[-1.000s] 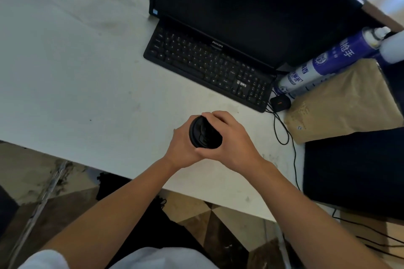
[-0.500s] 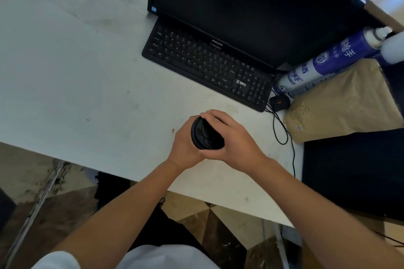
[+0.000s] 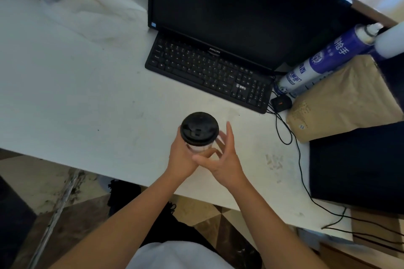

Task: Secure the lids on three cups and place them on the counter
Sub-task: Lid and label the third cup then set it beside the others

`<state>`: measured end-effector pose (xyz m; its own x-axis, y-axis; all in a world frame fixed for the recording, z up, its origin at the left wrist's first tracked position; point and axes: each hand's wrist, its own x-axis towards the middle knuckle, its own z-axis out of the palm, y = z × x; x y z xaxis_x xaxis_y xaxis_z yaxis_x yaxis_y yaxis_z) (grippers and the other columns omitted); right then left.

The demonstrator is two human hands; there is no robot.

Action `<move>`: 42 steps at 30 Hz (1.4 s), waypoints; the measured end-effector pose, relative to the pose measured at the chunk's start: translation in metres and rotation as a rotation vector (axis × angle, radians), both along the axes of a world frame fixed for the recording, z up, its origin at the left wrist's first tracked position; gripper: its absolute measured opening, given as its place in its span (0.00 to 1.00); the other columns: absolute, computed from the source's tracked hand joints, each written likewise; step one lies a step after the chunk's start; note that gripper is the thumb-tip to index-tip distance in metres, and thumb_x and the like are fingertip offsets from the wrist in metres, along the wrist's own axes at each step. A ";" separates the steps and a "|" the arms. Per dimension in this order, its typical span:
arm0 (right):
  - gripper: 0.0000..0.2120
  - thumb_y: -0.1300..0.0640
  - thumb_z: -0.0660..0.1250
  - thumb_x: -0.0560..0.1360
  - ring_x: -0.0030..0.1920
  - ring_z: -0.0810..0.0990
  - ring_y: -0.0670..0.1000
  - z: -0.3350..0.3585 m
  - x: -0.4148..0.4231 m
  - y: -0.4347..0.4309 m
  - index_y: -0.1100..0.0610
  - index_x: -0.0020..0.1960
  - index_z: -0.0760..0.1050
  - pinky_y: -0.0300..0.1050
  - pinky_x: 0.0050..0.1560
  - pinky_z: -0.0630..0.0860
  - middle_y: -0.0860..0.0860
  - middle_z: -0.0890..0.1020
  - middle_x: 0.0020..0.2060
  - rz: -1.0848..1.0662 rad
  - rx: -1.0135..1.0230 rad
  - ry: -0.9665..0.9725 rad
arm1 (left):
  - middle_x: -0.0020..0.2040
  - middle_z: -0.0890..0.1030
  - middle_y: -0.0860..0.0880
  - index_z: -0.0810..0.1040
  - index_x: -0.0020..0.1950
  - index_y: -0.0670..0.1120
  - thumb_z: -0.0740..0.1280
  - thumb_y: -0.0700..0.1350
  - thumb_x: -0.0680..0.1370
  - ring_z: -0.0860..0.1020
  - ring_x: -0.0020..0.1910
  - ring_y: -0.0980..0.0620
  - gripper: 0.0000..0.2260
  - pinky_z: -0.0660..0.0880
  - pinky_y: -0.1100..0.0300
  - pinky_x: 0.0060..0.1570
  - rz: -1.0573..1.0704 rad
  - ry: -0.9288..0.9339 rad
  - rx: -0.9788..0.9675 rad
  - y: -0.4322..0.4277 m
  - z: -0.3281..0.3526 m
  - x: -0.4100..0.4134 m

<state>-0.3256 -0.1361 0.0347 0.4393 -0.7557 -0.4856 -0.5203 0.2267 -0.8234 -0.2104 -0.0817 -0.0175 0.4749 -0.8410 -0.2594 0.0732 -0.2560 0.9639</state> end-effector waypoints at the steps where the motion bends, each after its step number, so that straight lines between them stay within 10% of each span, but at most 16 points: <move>1: 0.57 0.54 0.82 0.66 0.73 0.67 0.43 0.000 -0.003 0.003 0.45 0.82 0.47 0.37 0.66 0.69 0.44 0.65 0.75 -0.006 0.087 -0.032 | 0.61 0.81 0.51 0.72 0.70 0.52 0.82 0.48 0.65 0.80 0.61 0.53 0.36 0.79 0.50 0.59 -0.029 0.088 0.013 0.004 0.002 0.002; 5: 0.33 0.67 0.79 0.69 0.59 0.82 0.42 0.006 -0.005 0.008 0.50 0.69 0.72 0.35 0.53 0.79 0.45 0.83 0.60 -0.009 0.157 -0.158 | 0.61 0.80 0.51 0.70 0.70 0.53 0.76 0.40 0.63 0.79 0.61 0.53 0.37 0.78 0.41 0.60 -0.306 0.094 0.049 0.023 0.029 0.008; 11: 0.33 0.64 0.79 0.69 0.56 0.83 0.41 0.025 -0.009 0.000 0.44 0.68 0.72 0.47 0.61 0.79 0.43 0.84 0.56 0.175 0.173 -0.093 | 0.76 0.64 0.57 0.56 0.77 0.64 0.76 0.48 0.67 0.66 0.74 0.56 0.45 0.68 0.53 0.71 -0.516 0.154 -0.010 0.032 0.089 0.063; 18: 0.30 0.70 0.77 0.65 0.52 0.82 0.47 0.038 0.016 0.001 0.52 0.63 0.72 0.43 0.49 0.80 0.48 0.82 0.51 0.312 -0.051 -0.184 | 0.61 0.74 0.57 0.73 0.68 0.53 0.64 0.64 0.74 0.67 0.61 0.55 0.26 0.72 0.57 0.61 -0.553 -0.769 -0.095 0.013 0.119 0.047; 32: 0.26 0.52 0.78 0.65 0.48 0.79 0.37 0.041 0.025 0.016 0.45 0.59 0.70 0.30 0.40 0.75 0.37 0.78 0.48 0.184 -0.298 -0.023 | 0.58 0.79 0.53 0.77 0.62 0.47 0.66 0.56 0.74 0.71 0.58 0.51 0.21 0.69 0.63 0.58 -0.208 -0.839 -0.143 0.020 0.111 0.025; 42: 0.23 0.65 0.75 0.71 0.43 0.79 0.37 0.043 0.034 0.012 0.41 0.49 0.69 0.34 0.40 0.77 0.42 0.79 0.45 0.077 -0.306 -0.122 | 0.58 0.78 0.55 0.76 0.63 0.50 0.67 0.54 0.73 0.70 0.58 0.52 0.19 0.68 0.64 0.54 -0.038 -0.769 0.000 0.007 0.120 0.015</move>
